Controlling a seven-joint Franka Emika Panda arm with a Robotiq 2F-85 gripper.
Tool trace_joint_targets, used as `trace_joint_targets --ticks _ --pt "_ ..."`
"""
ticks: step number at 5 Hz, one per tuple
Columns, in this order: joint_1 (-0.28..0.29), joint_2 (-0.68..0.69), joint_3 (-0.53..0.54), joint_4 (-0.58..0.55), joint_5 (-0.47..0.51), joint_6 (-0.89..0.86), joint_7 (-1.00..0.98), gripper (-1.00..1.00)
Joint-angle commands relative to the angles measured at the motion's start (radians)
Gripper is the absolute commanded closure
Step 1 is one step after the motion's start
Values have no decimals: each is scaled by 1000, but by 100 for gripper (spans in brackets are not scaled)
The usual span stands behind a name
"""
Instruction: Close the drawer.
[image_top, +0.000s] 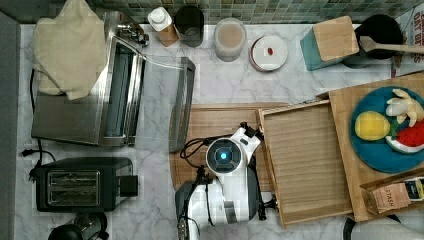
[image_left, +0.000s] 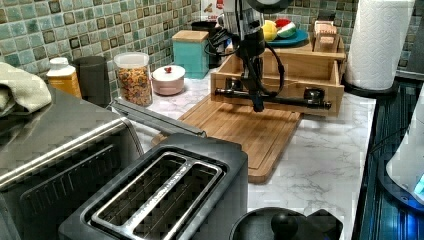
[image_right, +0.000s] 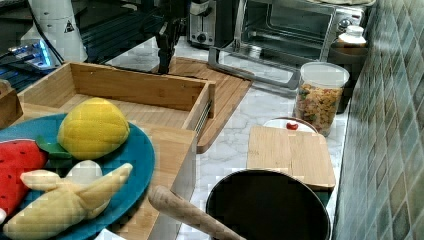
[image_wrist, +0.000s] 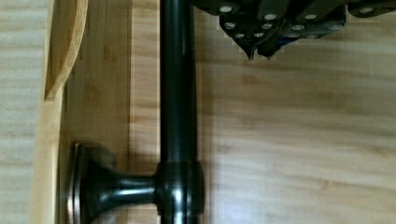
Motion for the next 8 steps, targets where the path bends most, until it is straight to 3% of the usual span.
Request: trace_joint_targets --ticks 1,5,6,7,8 --pt "-40 13 -31 9 -52 72 -30 100" --pt "-106 54 -142 106 -135 47 -212 100" --pt "-135 49 -195 97 -169 147 -278 100" --pt "-169 76 -244 141 -111 162 -420 100" --pt "-145 101 -340 173 -42 190 -520 100"
